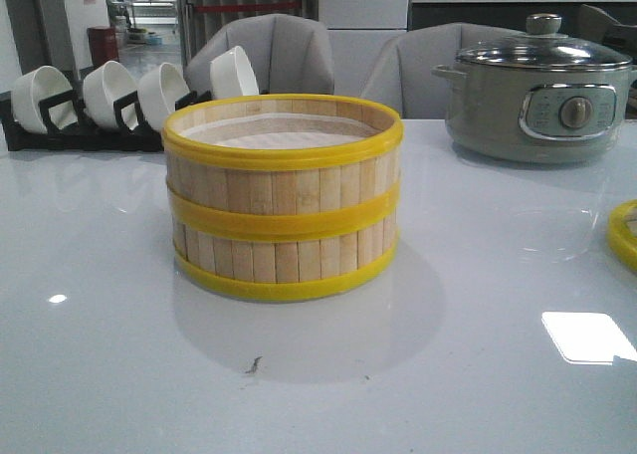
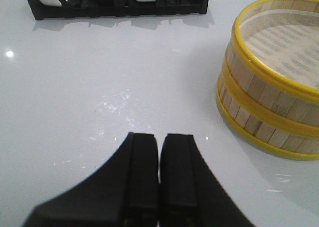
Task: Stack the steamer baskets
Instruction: 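Lower the right gripper onto the centre hub of the woven lid, then grip the lid hub with the right gripper and lift it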
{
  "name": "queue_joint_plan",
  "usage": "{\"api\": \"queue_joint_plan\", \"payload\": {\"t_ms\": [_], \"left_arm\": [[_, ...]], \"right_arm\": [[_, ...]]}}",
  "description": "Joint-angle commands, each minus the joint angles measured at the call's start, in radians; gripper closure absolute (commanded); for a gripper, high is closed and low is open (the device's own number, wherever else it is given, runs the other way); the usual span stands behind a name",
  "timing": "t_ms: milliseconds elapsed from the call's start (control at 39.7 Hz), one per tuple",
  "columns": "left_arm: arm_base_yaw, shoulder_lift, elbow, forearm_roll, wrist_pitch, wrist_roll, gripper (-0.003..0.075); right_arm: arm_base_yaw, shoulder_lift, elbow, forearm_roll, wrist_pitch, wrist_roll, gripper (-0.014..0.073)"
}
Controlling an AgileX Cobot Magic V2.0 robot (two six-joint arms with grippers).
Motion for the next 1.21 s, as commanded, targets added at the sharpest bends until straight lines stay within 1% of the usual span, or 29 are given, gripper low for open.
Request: {"api": "queue_joint_plan", "payload": {"t_ms": [0, 277, 353, 403, 454, 504, 530, 580, 605, 656, 933, 1059, 1185], "left_arm": [[-0.006, -0.009, -0.03, 0.0, -0.08, -0.001, 0.0636], [-0.006, -0.009, -0.03, 0.0, -0.08, -0.001, 0.0636], [-0.006, -0.009, -0.03, 0.0, -0.08, -0.001, 0.0636], [-0.006, -0.009, -0.03, 0.0, -0.08, -0.001, 0.0636], [-0.006, -0.009, -0.03, 0.0, -0.08, -0.001, 0.0636], [-0.006, -0.009, -0.03, 0.0, -0.08, -0.001, 0.0636], [-0.006, -0.009, -0.03, 0.0, -0.08, -0.001, 0.0636], [-0.006, -0.009, -0.03, 0.0, -0.08, -0.001, 0.0636], [-0.006, -0.009, -0.03, 0.0, -0.08, -0.001, 0.0636], [-0.006, -0.009, -0.03, 0.0, -0.08, -0.001, 0.0636], [-0.006, -0.009, -0.03, 0.0, -0.08, -0.001, 0.0636], [-0.006, -0.009, -0.03, 0.0, -0.08, -0.001, 0.0636], [-0.006, -0.009, -0.03, 0.0, -0.08, -0.001, 0.0636]], "right_arm": [[-0.006, -0.034, -0.033, -0.003, -0.023, -0.003, 0.0239], [-0.006, -0.028, -0.033, -0.003, -0.026, -0.003, 0.0239], [-0.006, -0.028, -0.033, -0.003, -0.026, -0.003, 0.0254], [-0.006, -0.028, -0.033, -0.003, -0.027, -0.003, 0.0294], [-0.006, -0.028, -0.033, -0.003, -0.027, -0.003, 0.0356], [-0.006, -0.028, -0.033, -0.003, -0.027, -0.003, 0.0441], [-0.006, -0.028, -0.033, -0.003, -0.027, -0.003, 0.0463], [-0.004, -0.029, -0.033, -0.003, -0.027, -0.003, 0.055], [-0.002, -0.032, -0.033, -0.003, -0.027, -0.003, 0.0578], [0.008, -0.039, -0.033, -0.001, -0.027, -0.002, 0.0561], [0.112, -0.14, -0.048, 0.016, -0.023, -0.002, 0.0565], [0.174, -0.185, -0.105, 0.034, 0.014, -0.002, 0.0565], [0.26, -0.199, -0.216, 0.039, 0.092, -0.002, 0.0565]]}}
